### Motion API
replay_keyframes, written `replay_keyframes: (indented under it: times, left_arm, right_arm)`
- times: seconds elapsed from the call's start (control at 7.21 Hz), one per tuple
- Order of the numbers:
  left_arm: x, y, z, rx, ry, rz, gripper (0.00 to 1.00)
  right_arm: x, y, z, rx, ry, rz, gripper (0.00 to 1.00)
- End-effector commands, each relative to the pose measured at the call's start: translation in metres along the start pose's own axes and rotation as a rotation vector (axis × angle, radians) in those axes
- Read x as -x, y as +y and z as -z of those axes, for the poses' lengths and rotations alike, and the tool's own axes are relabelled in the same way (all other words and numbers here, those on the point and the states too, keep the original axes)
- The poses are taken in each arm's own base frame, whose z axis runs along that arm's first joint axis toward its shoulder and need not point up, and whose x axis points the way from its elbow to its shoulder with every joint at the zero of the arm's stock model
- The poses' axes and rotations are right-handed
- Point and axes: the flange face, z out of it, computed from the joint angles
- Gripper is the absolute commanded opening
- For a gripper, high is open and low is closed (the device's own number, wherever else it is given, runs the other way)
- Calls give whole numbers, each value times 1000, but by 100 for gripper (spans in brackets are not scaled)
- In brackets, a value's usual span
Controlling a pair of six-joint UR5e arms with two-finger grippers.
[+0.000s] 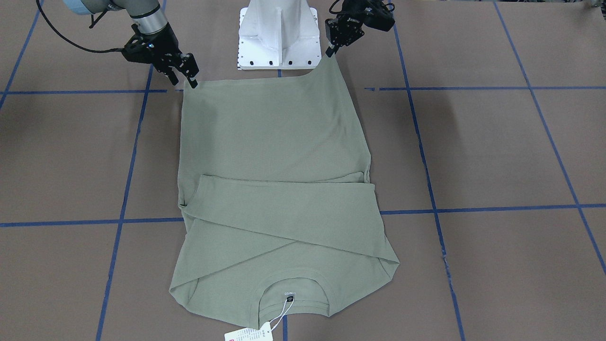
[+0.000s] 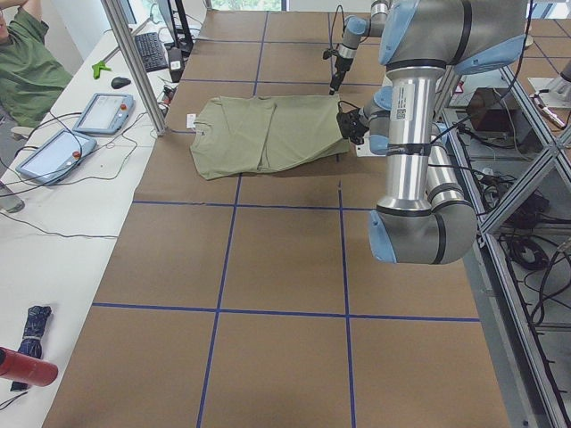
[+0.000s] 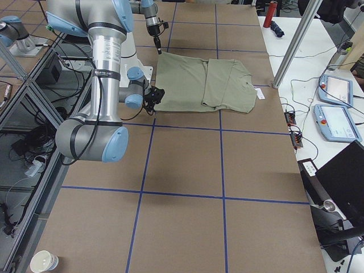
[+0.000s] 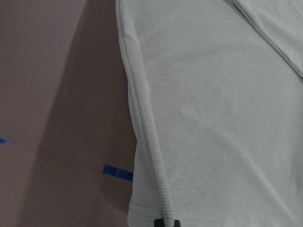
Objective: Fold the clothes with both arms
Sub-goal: 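Grasp the two hem corners nearest the robot with both grippers, then hold both hem corners and lift them slightly off the table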
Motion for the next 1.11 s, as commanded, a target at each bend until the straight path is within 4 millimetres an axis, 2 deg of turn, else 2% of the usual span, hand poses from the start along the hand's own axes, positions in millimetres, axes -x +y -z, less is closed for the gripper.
replay_keyframes:
  times: [0.0, 0.42, 0.97]
  left_arm:
    - [1, 0, 0, -1, -2, 2, 0]
    - [1, 0, 0, -1, -2, 2, 0]
    - [0, 0, 0, 0, 0, 1, 0]
  right_arm:
    - [4, 11, -4, -11, 14, 18, 71]
    - [-8, 10, -6, -19, 37, 29, 69]
    - [-10, 15, -6, -11, 40, 34, 53]
